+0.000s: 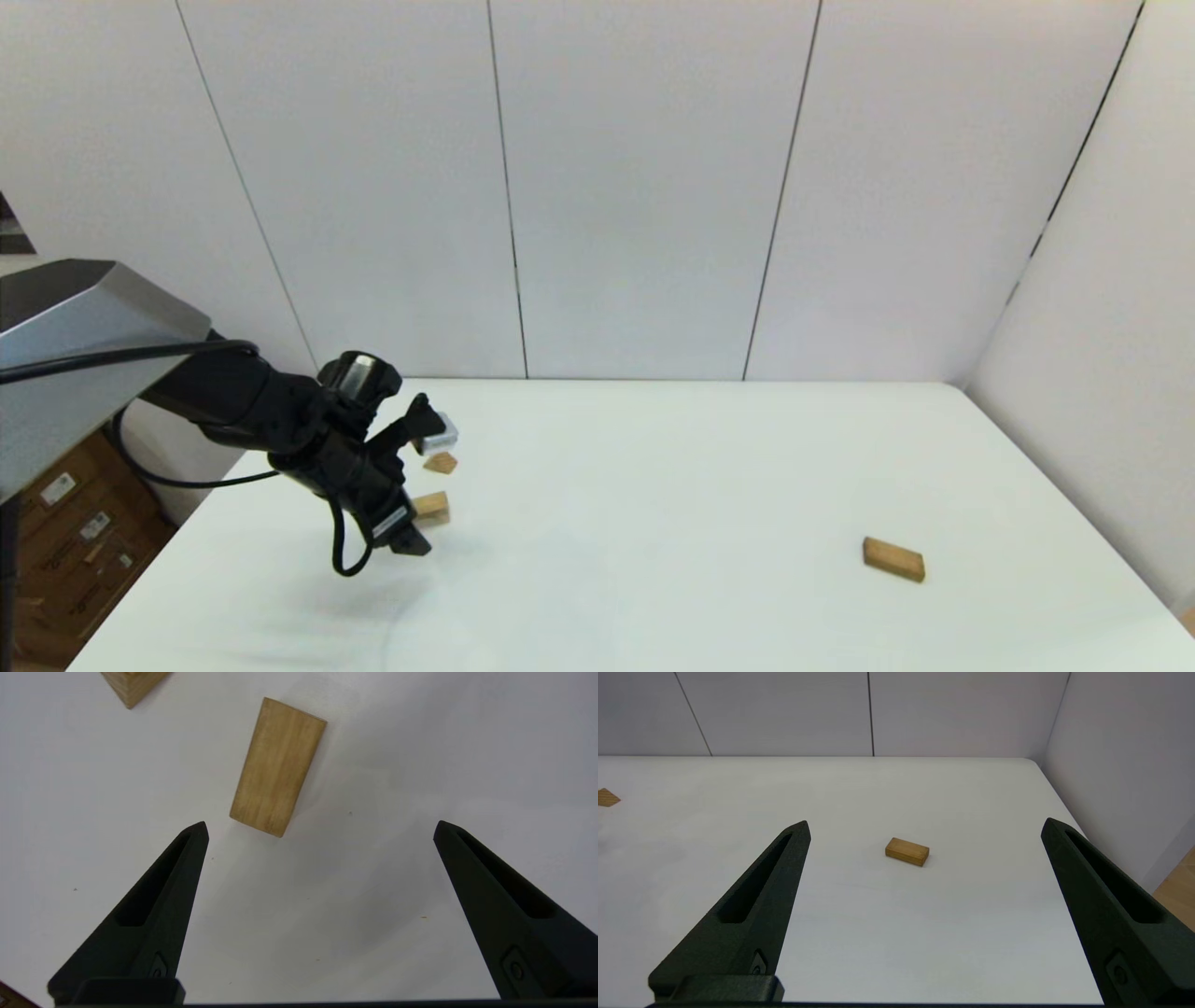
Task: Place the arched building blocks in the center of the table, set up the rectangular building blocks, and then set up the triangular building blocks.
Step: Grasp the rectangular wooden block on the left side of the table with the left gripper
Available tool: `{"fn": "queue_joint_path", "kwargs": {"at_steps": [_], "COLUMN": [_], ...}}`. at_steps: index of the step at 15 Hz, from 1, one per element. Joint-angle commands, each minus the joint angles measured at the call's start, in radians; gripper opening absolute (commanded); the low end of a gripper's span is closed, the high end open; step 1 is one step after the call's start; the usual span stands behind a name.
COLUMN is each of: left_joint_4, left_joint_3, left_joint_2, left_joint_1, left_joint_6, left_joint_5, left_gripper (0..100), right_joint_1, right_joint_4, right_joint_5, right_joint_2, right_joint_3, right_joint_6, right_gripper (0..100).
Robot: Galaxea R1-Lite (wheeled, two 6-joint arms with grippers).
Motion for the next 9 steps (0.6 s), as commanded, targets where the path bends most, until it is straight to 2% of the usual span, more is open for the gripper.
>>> {"fn": "queue_joint_path", "kwargs": {"at_steps": [1, 7, 9], "left_joint_4": [-0.003, -0.012, -0.012], "left_joint_3": [-0.016, -0.09, -0.096], "left_joint_2": [0.054, 0.132, 0.143], "left_joint_1": [-0.001, -0.001, -0.001], "left_joint_6": [0.004, 0.001, 0.001], "left_joint_5": [-0.002, -0.006, -0.049], "left_gripper": [100, 100, 100], "right_joint_1": [0.0, 0.0, 0.0], "right_joint_4": [-0.001, -0.001, -0.001], "right_joint_5": [0.001, 0.001, 0.001], "right_joint_2": [0.001, 0.001, 0.001], "right_joint_3": [0.002, 0.002, 0.002], "right_joint_6": [0.0, 0.0, 0.0], "right_gripper": [100, 100, 100]}}
